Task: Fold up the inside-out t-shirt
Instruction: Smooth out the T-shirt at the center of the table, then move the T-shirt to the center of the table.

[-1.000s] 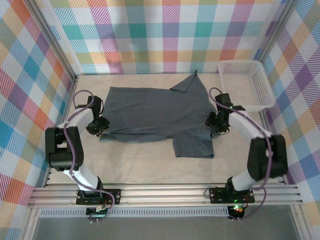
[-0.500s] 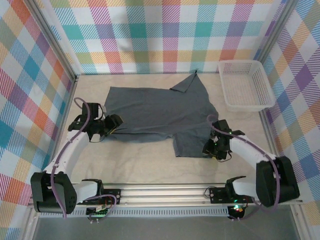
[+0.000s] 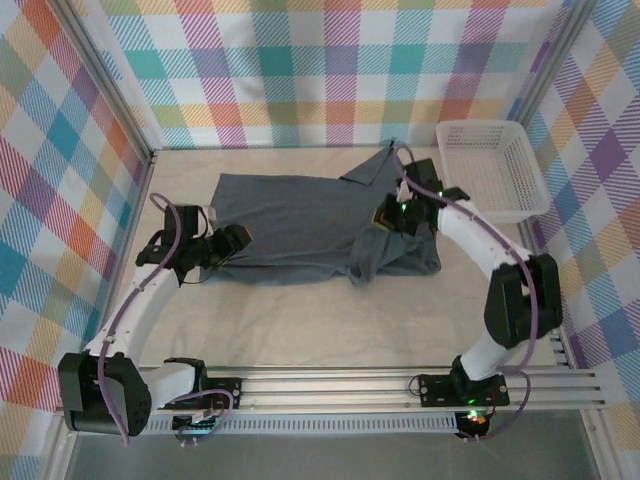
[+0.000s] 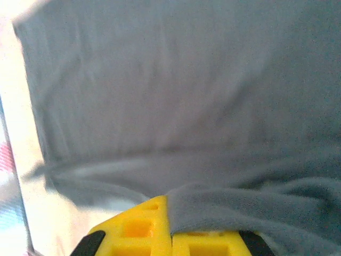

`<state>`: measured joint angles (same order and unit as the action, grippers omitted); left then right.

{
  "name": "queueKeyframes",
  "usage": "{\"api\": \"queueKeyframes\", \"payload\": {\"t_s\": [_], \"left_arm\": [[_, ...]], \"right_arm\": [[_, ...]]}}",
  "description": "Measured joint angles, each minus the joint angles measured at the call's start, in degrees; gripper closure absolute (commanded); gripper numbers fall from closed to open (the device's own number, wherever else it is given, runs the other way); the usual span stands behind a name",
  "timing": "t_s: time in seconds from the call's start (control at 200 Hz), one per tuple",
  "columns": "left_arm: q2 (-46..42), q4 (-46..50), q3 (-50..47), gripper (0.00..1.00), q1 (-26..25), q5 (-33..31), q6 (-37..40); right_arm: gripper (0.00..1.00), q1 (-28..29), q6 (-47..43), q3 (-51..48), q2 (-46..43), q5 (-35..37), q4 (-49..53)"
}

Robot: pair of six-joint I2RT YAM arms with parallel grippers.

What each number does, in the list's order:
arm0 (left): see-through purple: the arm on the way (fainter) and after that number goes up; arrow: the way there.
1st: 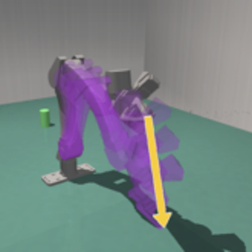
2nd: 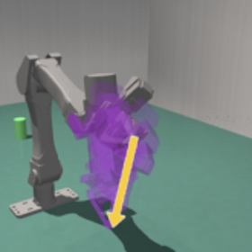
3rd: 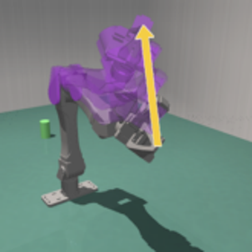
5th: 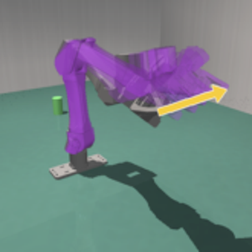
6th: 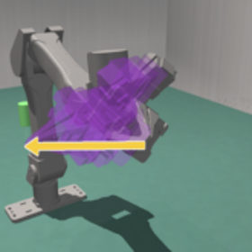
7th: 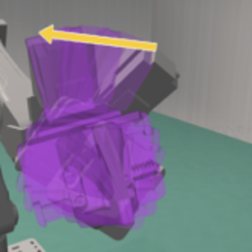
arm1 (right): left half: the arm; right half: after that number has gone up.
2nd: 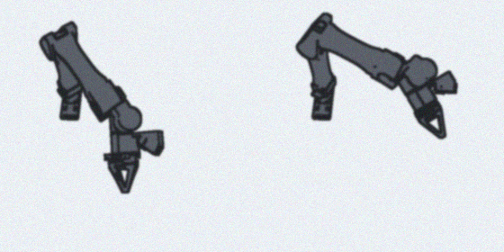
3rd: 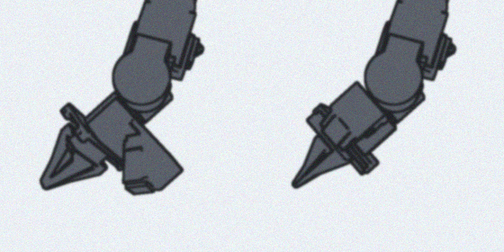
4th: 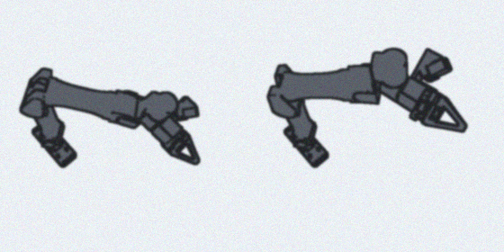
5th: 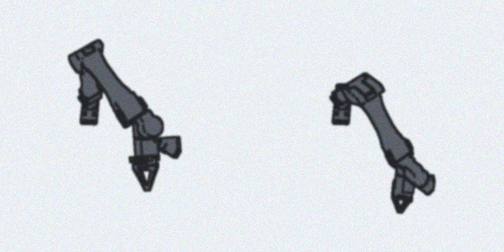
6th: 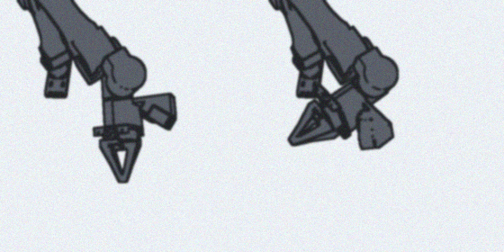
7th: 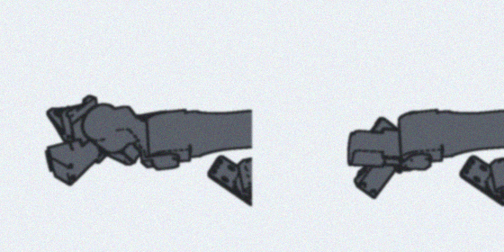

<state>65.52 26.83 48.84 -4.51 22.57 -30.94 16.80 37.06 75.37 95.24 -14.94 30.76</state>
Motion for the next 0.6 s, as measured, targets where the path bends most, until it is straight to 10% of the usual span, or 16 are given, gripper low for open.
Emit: {"api": "queueKeyframes", "payload": {"t_s": [0.08, 0.2, 0.275, 0.42, 0.6], "left_arm": [[0.5, 1.3, 0.2, 0.25, 0.0, -2.8, -0.8], [4.1, 4.7, 2.5, 0.22, 0.0, -6.8, -1.2], [7.0, 5.1, 4.0, 0.29, 0.0, -8.3, -1.3], [18.2, 6.3, 11.2, 0.99, 0.0, -11.4, -2.3], [37.6, 7.9, 26.3, 1.00, 0.7, -14.6, -2.8]], "right_arm": [[0.61, -3.5, 1.5, 6.2, 6.5, 2.8, -0.8], [0.50, -7.3, 0.9, 13.8, 15.4, 4.0, 1.7], [0.57, -7.8, 0.5, 12.5, 15.5, 5.0, 2.2], [0.94, -8.2, 0.6, 1.0, 8.8, 6.4, 1.1], [1.00, -10.3, 0.0, -7.0, 8.6, 9.1, 0.6]]}}
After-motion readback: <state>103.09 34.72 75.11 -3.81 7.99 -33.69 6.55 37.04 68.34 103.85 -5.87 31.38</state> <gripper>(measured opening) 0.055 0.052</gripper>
